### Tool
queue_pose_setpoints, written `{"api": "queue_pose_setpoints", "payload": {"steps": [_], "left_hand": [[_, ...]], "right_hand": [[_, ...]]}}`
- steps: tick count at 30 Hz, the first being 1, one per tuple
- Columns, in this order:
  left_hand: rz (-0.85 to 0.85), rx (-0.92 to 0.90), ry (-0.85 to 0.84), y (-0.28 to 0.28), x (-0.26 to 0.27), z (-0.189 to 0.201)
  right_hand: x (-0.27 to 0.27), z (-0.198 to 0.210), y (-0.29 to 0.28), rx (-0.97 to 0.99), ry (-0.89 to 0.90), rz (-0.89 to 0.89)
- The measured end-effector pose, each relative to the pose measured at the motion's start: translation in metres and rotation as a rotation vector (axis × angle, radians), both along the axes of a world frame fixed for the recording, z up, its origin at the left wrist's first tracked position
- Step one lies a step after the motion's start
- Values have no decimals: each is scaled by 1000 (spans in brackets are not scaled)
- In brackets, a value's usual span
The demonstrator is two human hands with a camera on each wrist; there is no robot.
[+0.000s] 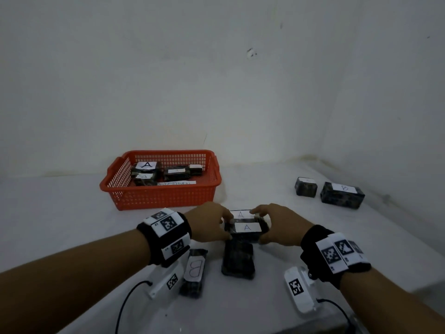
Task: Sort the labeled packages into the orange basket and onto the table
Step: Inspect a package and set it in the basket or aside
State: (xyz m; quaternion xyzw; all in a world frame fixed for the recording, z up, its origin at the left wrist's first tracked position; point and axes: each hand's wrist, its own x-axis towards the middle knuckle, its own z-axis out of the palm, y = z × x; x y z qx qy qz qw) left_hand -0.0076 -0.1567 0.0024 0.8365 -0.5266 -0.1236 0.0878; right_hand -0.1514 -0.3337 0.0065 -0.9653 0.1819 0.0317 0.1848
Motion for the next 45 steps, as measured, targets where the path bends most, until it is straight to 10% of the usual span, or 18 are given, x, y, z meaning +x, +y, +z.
{"api": "queue_pose_setpoints", "payload": {"steps": [12,22,28,45], "left_hand": [[54,-96,13,-18,-5,-2],[153,-481,645,5,0,18],[156,-687,717,20,-11,22],[162,-807,996,44,-34,16]], "right_hand": [[3,-16,-8,103,-132,-67],[-14,0,-8,687,-575,-46],[-15,4,10,1007,-678,-27],[-23,0,41,1149,-695,-74]]}}
